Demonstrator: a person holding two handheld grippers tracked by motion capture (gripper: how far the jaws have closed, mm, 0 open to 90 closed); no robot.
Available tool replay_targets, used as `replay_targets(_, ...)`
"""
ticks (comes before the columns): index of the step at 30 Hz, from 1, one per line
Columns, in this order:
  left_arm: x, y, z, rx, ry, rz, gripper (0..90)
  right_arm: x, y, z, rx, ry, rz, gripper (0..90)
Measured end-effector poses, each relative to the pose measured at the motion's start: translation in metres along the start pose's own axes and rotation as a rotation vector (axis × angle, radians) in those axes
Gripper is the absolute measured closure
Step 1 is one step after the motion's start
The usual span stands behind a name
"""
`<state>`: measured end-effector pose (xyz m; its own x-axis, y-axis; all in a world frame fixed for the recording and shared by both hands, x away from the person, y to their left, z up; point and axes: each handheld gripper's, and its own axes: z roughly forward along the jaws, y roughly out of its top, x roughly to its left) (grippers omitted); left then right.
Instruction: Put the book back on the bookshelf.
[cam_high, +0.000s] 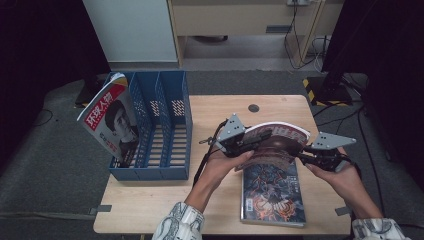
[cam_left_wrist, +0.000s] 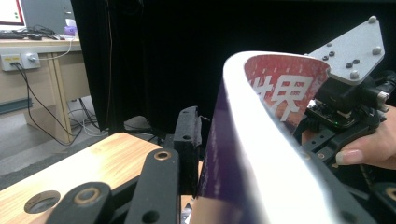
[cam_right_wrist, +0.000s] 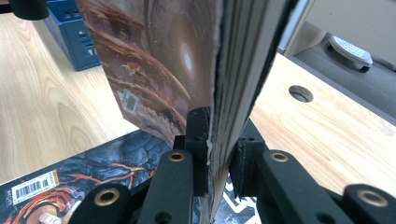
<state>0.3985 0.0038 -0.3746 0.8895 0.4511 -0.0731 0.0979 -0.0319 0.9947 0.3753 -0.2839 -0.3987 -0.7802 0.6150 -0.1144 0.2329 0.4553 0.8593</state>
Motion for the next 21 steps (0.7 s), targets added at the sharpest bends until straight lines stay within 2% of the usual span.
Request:
replay_targets(3,0.000,-0.001,0.000,-0.011,0.009,-0.011,71.7,0.000,-0.001,0.000,-0.005,-0.001,0.002,78.6)
replay_targets(9,-0.004,-0.002,0.002,-0.020,0.014,-0.003,76.7,-0.001,-0.005,0.003,-0.007,-0.019,0.020,69.7)
replay_targets(10,-0.006,-0.003,0.003,-0.020,0.011,0.007,78.1,-0.002,-0.007,0.003,-0.015,-0.025,0.031,63.7)
replay_targets(13,-0.008,-0.003,0.003,-0.023,0.009,0.006,79.1,-0.003,-0.010,0.004,-0.014,-0.037,0.046,59.7)
replay_targets(14,-0.008,-0.004,0.003,-0.024,0.010,0.005,79.3,-0.004,-0.012,0.004,-0.008,-0.046,0.057,54.3)
replay_targets(15,-0.008,-0.004,0.003,-0.025,0.009,0.004,79.3,-0.004,-0.012,0.004,-0.008,-0.046,0.057,54.3)
replay_targets(16,-0.009,-0.004,0.004,-0.026,0.010,0.007,79.6,-0.005,-0.015,0.006,0.005,-0.056,0.070,48.3)
replay_targets(17,-0.009,-0.004,0.004,-0.027,0.011,0.008,79.6,-0.005,-0.015,0.006,0.005,-0.056,0.070,48.3)
replay_targets(18,-0.010,-0.004,0.005,-0.028,0.009,0.008,79.7,-0.005,-0.018,0.008,0.021,-0.066,0.088,42.5)
replay_targets(21,-0.011,-0.005,0.006,-0.029,0.008,0.007,79.8,-0.004,-0.024,0.011,0.037,-0.073,0.092,37.9)
